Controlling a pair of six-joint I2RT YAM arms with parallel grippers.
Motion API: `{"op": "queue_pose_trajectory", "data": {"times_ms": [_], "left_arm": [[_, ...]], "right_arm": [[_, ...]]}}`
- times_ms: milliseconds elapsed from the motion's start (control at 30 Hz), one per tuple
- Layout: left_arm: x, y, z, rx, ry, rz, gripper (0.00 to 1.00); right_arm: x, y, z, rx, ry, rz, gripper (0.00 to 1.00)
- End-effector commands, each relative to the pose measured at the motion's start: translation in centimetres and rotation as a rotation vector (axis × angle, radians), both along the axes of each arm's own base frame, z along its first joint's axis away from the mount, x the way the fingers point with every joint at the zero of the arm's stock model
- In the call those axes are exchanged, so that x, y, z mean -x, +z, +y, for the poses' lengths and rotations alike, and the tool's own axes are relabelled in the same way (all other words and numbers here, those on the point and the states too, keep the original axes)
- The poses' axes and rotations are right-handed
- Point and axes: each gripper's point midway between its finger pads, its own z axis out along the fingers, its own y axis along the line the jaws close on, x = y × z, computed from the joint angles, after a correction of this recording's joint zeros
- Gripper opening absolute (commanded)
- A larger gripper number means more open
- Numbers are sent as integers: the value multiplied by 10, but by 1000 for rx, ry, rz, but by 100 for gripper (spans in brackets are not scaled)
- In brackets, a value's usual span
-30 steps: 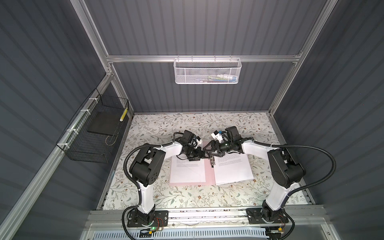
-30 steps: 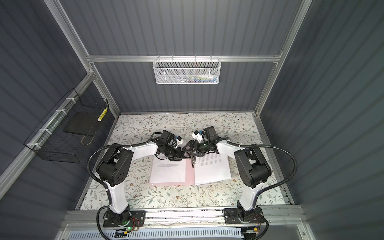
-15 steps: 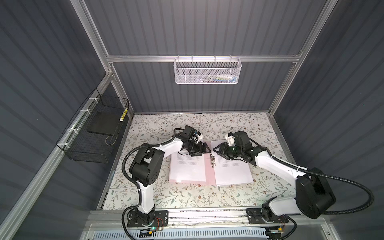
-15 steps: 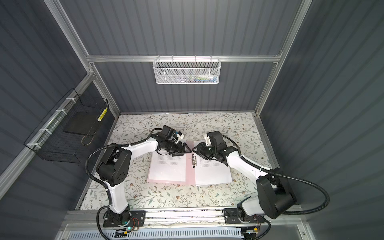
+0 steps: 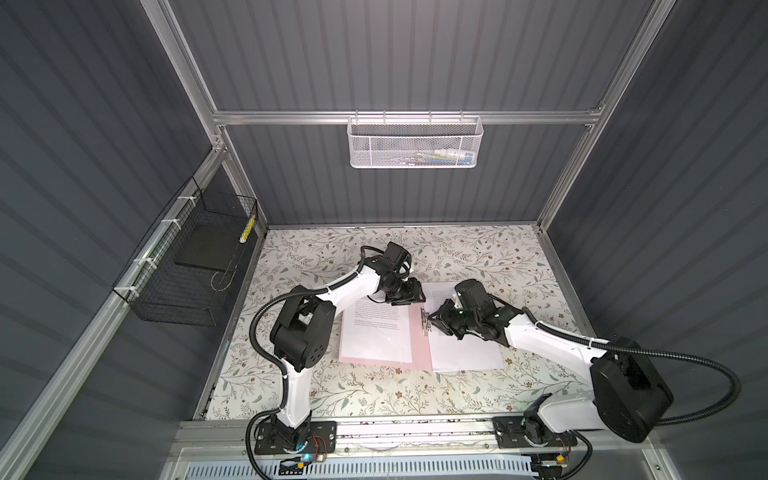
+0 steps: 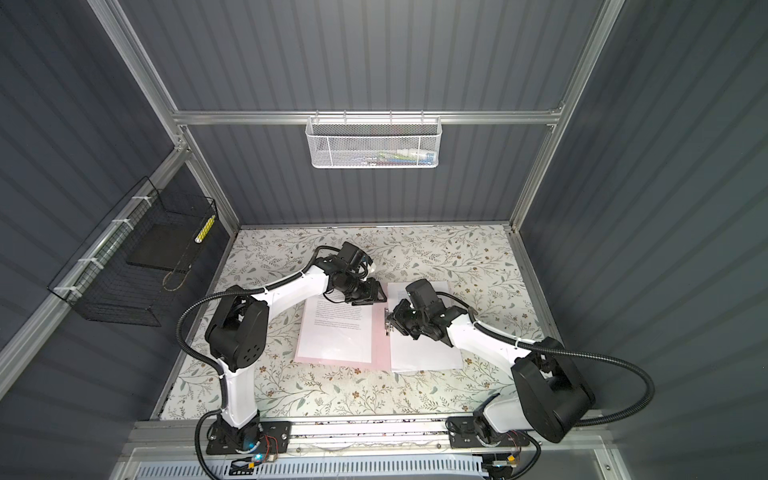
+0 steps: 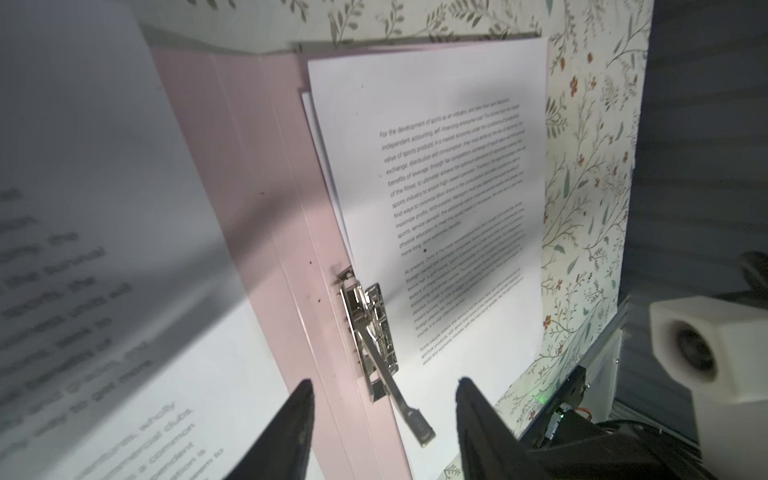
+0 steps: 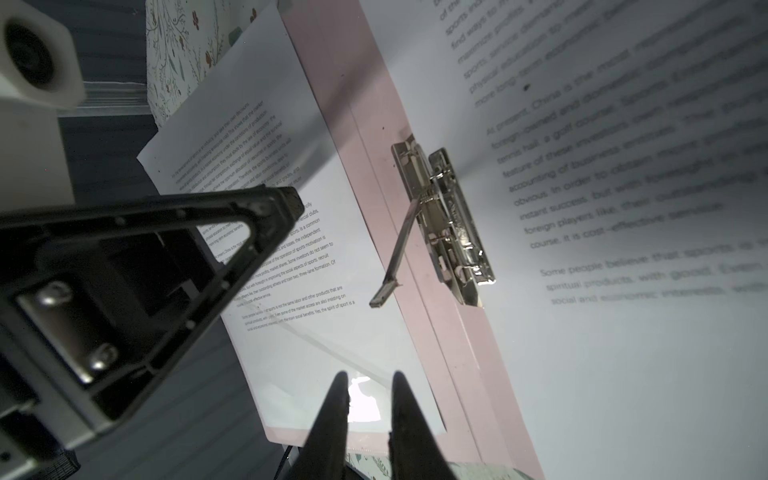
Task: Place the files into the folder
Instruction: 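Lower the right gripper onto the clip lever while the left holds the folder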
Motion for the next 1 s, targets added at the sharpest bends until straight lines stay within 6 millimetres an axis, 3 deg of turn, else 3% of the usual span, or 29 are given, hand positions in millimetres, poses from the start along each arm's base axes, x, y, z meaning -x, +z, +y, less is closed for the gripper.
{"op": "queue_pose_trajectory", "data": {"times_ms": [0,233,533,967], "left_arm": [[4,-8,7,-36,0,22,56],[5,-10,9,-49,-5,22,56],[8,-21,8,-49,-13,40,56],[7,-17,6,-40,-16,34,56]], "right_arm": [[-10,-4,0,5,-41,13,20],[-16,-13,12,-28,-25,50,18],[-16,1,12,-46,-22,11,17],[-18,-16,17,-51,-24,53,17]]}}
